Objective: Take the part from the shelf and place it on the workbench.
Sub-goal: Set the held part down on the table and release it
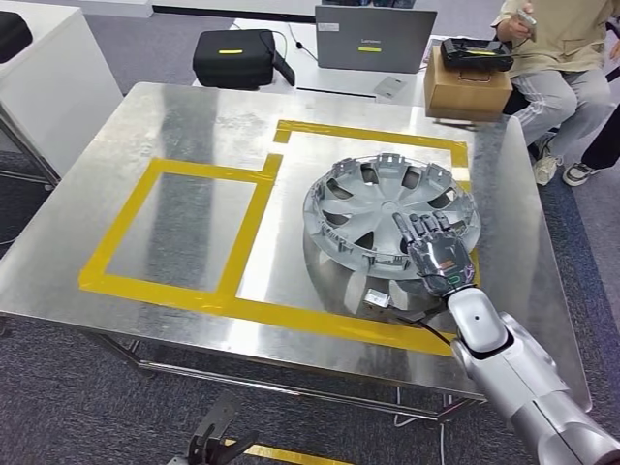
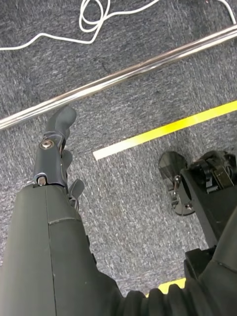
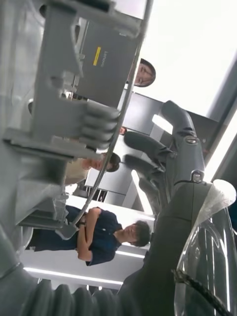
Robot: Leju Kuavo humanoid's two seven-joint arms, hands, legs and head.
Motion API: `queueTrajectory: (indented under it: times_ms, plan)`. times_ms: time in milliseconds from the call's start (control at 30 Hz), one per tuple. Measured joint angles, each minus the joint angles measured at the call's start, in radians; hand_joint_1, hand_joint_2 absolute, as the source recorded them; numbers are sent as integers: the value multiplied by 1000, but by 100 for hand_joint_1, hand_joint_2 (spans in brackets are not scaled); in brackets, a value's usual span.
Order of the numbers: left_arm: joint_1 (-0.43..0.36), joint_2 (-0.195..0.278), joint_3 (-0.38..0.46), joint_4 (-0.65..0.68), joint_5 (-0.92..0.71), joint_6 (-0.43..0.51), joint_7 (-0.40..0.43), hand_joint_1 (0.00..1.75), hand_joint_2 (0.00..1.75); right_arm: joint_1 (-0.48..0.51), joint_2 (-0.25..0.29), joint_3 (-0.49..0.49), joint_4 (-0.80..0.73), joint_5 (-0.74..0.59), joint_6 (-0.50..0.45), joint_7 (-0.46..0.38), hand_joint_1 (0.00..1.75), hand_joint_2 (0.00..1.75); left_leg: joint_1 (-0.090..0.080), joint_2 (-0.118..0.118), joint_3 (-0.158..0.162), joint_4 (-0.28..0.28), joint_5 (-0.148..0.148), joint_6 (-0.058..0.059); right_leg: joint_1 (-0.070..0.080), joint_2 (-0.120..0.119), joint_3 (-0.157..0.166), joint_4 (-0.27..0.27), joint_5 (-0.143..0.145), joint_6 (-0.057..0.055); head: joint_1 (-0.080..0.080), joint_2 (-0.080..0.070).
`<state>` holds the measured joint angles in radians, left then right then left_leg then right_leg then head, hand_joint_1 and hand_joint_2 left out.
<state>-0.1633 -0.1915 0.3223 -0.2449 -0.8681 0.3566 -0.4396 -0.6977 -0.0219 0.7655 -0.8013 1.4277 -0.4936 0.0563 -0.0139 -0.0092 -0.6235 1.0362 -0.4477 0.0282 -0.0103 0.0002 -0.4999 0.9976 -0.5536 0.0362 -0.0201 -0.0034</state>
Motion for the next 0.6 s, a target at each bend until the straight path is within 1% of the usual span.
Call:
queueTrajectory:
  times_ms: [600]
  plan:
    - [-1, 0, -2, 0, -1, 2, 21, 0, 0, -10, -8, 0, -8, 3, 3, 0, 0, 0, 0, 0, 0, 0, 0, 0, 0, 0, 0, 0, 0, 0, 0, 0]
